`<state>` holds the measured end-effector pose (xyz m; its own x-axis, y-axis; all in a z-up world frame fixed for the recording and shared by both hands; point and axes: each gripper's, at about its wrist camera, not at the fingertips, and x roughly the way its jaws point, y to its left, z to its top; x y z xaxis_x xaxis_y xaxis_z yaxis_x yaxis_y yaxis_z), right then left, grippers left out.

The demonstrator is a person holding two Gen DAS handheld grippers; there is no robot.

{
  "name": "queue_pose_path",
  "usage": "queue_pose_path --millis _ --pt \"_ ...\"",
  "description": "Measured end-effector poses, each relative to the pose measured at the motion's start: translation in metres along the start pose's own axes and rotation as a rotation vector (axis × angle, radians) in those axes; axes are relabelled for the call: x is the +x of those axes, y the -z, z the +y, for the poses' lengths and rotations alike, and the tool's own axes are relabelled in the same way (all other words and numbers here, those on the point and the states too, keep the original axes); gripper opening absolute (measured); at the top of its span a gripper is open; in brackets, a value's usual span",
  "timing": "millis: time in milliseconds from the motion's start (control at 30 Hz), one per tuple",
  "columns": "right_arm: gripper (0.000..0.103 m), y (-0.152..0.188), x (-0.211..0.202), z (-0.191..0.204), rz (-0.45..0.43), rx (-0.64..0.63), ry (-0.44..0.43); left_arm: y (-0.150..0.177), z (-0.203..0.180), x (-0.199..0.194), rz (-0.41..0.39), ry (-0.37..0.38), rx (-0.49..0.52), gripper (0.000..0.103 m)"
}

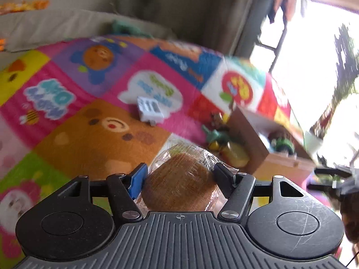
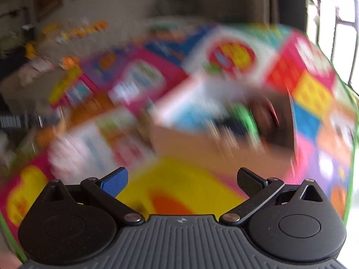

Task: Organize objects
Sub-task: 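Lift the bread roll with the left tool while the right tool grasps the white battery charger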

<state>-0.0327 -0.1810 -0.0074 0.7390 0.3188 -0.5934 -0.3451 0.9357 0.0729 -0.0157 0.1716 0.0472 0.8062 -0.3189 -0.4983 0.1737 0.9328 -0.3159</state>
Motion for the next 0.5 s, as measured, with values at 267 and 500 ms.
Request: queue_pose_path --millis 267,500 --pt "0.102 -0.138 0.114 0.083 0.118 0.000 -0.135 0.004 0.023 -0.046 -0.202 -0.103 -0.116 0.070" --pt "0.080 -0.176 0.264 0.123 0.243 0.106 -0.064 0.014 0.066 -0.062 -0.219 -0.092 -0.212 0.070"
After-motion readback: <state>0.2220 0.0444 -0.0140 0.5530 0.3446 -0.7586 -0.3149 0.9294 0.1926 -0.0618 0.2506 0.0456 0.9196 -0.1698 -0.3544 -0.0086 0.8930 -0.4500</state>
